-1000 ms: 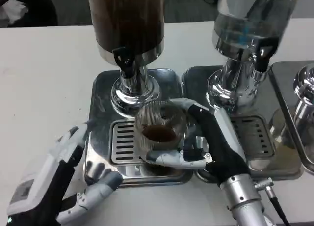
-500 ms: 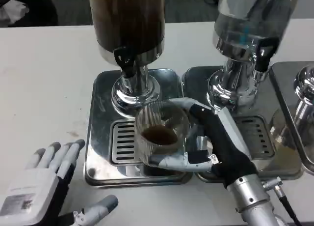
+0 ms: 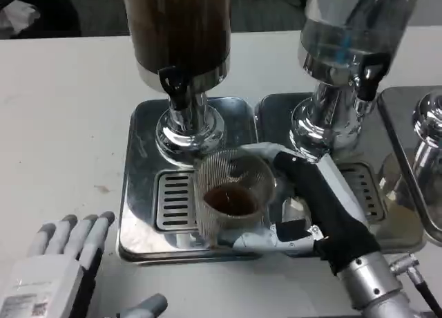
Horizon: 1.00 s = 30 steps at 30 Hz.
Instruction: Grasp the cup under the faucet to collect the drink, then remove the cup.
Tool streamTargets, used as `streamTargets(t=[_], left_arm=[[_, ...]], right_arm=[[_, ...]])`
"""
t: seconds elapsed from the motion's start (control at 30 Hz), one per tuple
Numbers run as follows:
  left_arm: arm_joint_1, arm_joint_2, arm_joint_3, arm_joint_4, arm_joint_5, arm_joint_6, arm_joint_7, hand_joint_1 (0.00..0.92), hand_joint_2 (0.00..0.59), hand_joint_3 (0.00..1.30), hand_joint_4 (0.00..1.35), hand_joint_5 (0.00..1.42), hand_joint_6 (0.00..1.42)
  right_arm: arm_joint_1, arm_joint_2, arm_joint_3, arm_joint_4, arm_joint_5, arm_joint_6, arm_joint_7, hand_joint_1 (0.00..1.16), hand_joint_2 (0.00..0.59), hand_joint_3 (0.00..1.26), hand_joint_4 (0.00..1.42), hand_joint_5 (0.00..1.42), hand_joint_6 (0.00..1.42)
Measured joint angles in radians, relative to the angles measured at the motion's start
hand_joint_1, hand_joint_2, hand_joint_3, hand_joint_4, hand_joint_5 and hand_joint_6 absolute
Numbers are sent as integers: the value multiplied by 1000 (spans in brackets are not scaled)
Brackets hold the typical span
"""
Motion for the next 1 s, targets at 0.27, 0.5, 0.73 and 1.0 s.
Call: streamTargets(t=[0.27,0.5,0.73,1.0], left_arm=[[44,-22,-1,-52,5,26,49,0,106,0,0,0,0],[75,-56,-39,-75,36,43,67,0,106,0,0,0,0],[107,-80,-71,-81,46,56,96,0,105,0,0,0,0],[109,-76,-69,-86,46,71,96,0,99,0,0,0,0]], right_arm=[[47,-27,0,-99,25,27,71,983,152,798,867,890,1152],[91,-46,-5,-155,53,40,110,982,151,798,867,896,1153],[103,-73,-10,-193,66,57,151,981,151,798,867,899,1153],[116,-67,-9,-214,66,59,151,981,151,798,867,899,1153]])
